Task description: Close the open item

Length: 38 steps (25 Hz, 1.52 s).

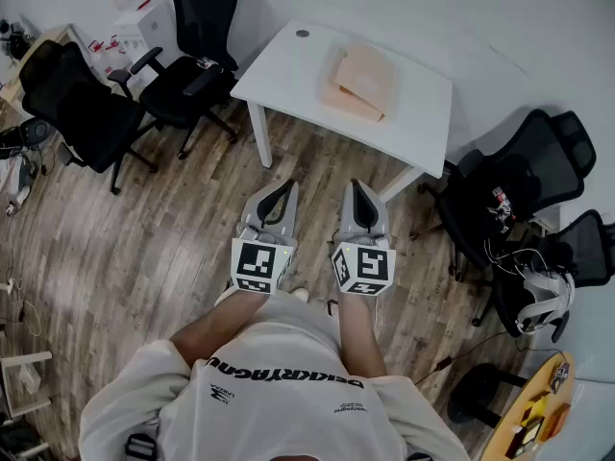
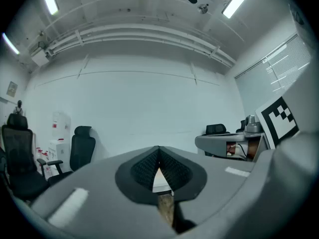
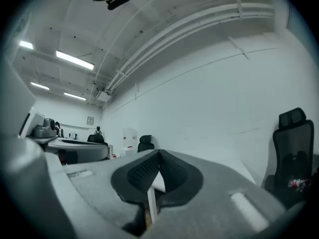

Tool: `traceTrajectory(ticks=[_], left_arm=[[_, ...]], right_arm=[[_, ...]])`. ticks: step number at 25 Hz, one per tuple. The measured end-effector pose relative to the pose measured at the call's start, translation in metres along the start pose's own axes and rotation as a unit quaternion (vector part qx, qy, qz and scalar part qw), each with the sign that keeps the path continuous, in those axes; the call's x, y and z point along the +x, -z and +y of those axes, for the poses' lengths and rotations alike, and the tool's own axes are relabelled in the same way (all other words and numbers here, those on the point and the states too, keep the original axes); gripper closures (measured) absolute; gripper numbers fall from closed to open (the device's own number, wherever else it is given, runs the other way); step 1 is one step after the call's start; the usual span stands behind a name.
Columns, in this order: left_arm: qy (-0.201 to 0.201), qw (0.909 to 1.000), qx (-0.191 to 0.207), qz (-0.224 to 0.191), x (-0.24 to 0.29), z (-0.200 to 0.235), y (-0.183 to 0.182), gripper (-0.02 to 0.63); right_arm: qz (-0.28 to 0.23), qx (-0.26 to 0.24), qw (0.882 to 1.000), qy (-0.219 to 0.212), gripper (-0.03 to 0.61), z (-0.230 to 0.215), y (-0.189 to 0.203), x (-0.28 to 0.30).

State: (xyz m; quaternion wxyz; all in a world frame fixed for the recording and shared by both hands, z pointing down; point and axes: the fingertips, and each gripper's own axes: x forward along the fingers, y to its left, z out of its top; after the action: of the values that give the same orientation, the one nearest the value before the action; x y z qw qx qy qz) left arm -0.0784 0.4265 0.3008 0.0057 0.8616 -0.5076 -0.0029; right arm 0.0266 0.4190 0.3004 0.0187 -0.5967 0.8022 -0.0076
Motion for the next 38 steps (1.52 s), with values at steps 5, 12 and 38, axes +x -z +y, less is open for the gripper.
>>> traceTrajectory(ticks=[5,12,38], left_arm=[[-0.001,0.9999,0.01,0.004,0.001,0.003,0.004,0.612],[-0.004,0.9999,-0.009,0.011,0.007,0.005,0.013,0.612],[0.014,0.9983,-0.047,0.032,0.241,0.124,0.038,0.612]], right_arm=[[-0.006,0.013,1.0,-0.006,0.578,0.002,0.002,0.001],[-0.008,0.036,0.999,0.001,0.578,-0.008,0.011,0.007],[0.042,0.016,0.998,0.041,0.578,-0.1,0.036,0.24]])
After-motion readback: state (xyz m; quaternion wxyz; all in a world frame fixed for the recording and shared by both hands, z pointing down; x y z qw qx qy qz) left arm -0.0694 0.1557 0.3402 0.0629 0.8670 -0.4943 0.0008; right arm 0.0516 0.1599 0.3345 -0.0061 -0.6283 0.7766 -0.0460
